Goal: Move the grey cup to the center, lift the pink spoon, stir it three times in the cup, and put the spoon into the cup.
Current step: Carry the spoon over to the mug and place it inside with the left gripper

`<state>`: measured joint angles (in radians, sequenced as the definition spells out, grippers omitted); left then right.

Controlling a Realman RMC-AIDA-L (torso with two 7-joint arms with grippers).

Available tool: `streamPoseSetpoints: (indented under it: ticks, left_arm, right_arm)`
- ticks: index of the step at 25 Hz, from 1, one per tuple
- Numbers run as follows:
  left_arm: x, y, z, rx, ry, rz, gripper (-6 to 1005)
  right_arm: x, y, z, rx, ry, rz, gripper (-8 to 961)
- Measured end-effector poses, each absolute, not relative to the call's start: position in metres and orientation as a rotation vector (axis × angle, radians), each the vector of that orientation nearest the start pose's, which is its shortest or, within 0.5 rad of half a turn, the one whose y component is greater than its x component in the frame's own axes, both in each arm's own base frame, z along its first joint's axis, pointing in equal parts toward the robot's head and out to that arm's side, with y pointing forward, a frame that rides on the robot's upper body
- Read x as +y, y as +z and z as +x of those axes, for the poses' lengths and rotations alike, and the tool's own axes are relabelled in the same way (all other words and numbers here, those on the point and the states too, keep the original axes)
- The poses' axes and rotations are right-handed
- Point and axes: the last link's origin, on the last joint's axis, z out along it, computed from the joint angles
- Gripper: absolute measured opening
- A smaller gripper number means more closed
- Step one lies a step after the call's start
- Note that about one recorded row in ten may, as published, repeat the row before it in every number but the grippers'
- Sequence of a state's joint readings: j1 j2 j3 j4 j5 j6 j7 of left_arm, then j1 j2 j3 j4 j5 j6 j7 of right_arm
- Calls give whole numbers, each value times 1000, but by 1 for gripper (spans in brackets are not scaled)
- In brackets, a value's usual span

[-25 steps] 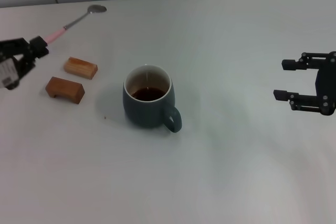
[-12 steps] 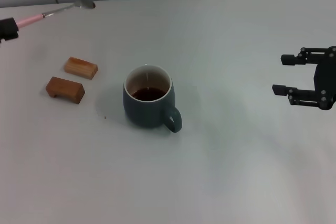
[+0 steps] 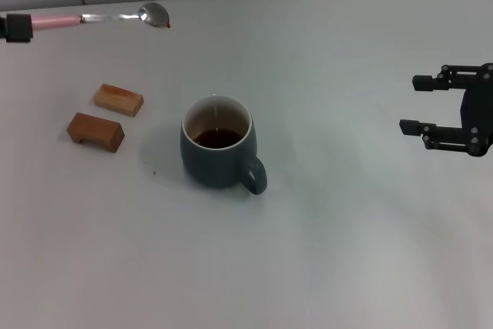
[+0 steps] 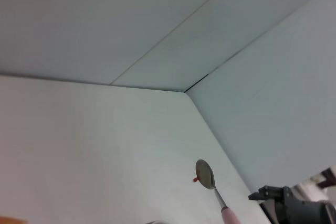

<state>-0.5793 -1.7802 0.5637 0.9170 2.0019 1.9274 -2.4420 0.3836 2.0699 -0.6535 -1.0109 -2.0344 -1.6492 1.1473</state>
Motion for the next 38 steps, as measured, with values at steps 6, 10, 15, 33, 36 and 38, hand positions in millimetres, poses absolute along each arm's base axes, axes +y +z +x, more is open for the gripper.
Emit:
streamPoseSetpoints:
  ticks: [6, 10, 15, 33, 36, 38]
  left_arm:
    - [352, 175, -223, -1493, -527, -2619, 132]
    - [355, 173, -207, -1434, -440, -2682, 131]
    - [359, 162, -187, -1363, -295, -2782, 131]
    - [388, 113, -128, -1086, 372, -2822, 131]
    - [389, 107, -123, -1062, 418, -2821, 131]
    - [390, 99, -115, -1029, 452, -2838, 131]
  right_arm:
    - [312, 67, 283, 102, 409, -2640, 650]
    - [311, 67, 283, 104, 408, -2640, 650]
    - [311, 67, 284, 109, 407, -2639, 650]
    - [310, 65, 286, 123, 405, -2632, 651]
    - [310, 65, 286, 123, 405, -2632, 650]
    - [309, 65, 287, 125, 405, -2632, 650]
